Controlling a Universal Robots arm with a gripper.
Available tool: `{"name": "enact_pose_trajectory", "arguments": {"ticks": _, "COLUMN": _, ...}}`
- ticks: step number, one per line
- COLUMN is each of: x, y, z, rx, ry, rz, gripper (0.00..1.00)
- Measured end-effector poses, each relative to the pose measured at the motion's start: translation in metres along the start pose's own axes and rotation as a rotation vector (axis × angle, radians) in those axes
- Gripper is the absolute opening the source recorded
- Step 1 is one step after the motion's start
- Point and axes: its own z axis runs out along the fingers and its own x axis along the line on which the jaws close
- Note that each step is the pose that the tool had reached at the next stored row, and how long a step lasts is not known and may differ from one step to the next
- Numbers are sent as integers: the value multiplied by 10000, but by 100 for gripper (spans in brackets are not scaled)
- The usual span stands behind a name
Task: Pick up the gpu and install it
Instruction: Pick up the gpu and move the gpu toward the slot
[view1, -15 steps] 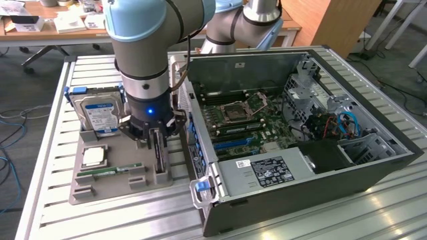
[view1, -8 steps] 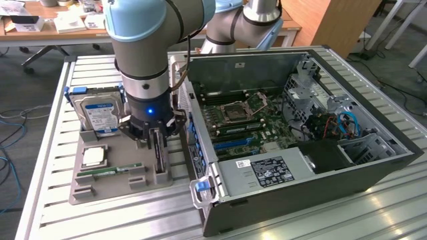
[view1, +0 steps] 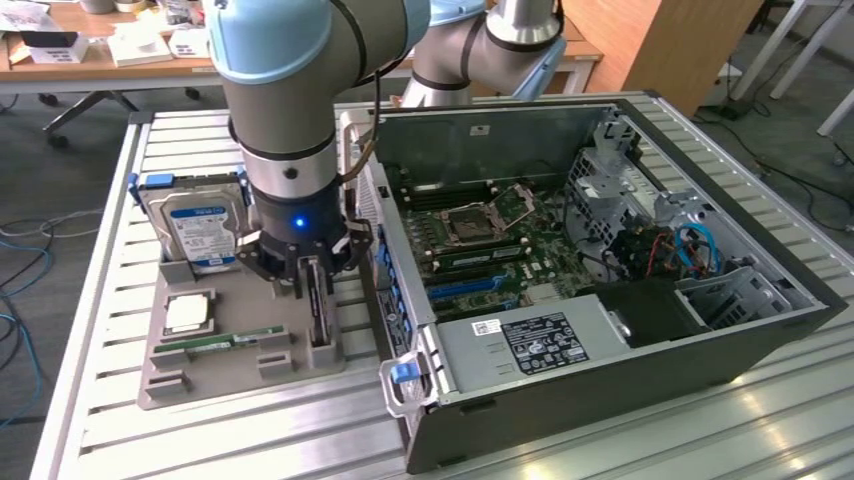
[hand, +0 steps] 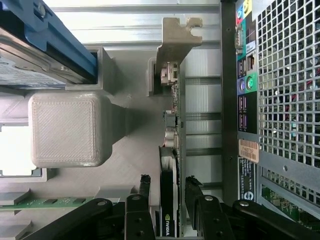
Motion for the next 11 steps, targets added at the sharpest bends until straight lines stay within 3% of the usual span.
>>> {"name": "enact_pose_trajectory", "arguments": {"ticks": 11, "x": -2, "y": -14, "z": -1, "rx": 0, "ry": 0, "rz": -1, "gripper": 42}}
